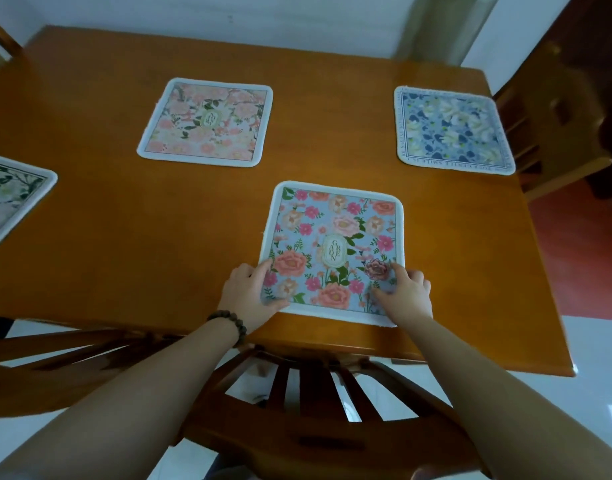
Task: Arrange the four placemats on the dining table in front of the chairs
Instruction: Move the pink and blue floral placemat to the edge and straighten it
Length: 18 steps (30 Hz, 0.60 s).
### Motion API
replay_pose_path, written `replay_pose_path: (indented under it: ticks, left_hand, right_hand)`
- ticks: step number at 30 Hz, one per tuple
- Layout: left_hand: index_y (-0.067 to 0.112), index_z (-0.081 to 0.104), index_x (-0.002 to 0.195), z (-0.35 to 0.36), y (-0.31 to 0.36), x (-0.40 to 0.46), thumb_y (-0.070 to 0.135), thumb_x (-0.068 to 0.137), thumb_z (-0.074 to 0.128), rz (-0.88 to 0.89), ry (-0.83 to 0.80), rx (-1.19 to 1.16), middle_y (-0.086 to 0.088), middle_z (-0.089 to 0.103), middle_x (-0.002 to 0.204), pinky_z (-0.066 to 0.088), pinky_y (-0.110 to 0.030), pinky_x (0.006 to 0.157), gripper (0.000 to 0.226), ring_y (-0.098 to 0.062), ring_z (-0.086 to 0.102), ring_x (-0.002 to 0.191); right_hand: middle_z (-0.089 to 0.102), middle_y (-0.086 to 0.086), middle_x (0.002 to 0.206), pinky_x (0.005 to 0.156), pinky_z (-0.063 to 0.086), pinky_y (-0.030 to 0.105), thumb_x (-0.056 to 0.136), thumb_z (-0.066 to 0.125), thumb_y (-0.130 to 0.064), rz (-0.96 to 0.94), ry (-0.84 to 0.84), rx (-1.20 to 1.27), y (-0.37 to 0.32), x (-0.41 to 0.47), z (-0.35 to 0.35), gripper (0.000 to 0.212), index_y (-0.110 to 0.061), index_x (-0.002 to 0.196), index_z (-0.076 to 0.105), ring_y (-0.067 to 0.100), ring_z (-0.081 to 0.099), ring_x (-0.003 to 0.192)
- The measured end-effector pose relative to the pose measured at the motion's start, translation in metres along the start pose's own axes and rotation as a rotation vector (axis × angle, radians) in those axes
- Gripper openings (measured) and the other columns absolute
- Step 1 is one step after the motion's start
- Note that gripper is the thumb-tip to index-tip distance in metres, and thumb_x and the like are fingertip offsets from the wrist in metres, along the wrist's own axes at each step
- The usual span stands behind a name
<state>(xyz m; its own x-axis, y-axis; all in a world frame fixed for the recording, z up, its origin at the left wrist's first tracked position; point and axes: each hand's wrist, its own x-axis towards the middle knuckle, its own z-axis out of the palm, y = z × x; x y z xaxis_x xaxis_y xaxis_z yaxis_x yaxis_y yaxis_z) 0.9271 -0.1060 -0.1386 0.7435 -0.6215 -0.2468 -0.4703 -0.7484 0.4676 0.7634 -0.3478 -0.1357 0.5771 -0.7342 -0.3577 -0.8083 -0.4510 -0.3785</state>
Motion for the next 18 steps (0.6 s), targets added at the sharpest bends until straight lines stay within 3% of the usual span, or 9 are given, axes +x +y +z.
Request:
replay_pose_path:
  ticks: [5,10,14,18]
  left_hand:
    - [0.021,0.036,0.138,0.002,-0.008,-0.015,0.063,0.077,0.061,0.031,0.020,0.070,-0.008,0.047,0.118,0.042,-0.041,0.088,0.078,-0.025,0.042,0.108]
    - [0.023,0.034,0.141,-0.003,0.003,0.009,0.048,0.083,0.063,0.009,0.020,-0.169,-0.006,0.041,0.138,0.038,-0.046,0.102,0.069,-0.026,0.036,0.129]
    - [0.022,0.013,0.151,0.000,0.012,0.028,0.051,0.082,0.066,-0.014,-0.141,-0.159,-0.001,0.020,0.156,0.014,-0.052,0.115,0.092,-0.029,0.005,0.145]
    - [0.018,0.017,0.150,0.003,0.015,0.025,0.047,0.077,0.071,0.040,-0.087,-0.158,0.000,0.033,0.147,0.028,-0.046,0.111,0.095,-0.021,0.025,0.139]
  right_hand:
    - [0.039,0.011,0.134,0.095,0.043,0.049,0.084,0.057,-0.056,0.045,-0.036,-0.009,0.025,-0.022,-0.001,0.073,-0.032,0.145,0.025,0.031,0.035,0.123]
    - [0.037,0.010,0.146,0.105,0.028,0.057,0.086,0.059,-0.051,0.050,-0.056,0.081,0.025,-0.004,-0.016,0.077,-0.028,0.149,0.020,0.035,0.027,0.134]
    - [0.038,0.008,0.147,0.106,0.027,0.057,0.087,0.059,-0.048,0.022,-0.066,0.081,0.020,0.002,-0.014,0.074,-0.028,0.149,0.022,0.035,0.027,0.134]
    - [0.037,0.004,0.147,0.104,0.030,0.055,0.086,0.058,-0.048,-0.017,-0.044,0.055,0.025,-0.001,-0.010,0.072,-0.029,0.147,0.025,0.033,0.027,0.132]
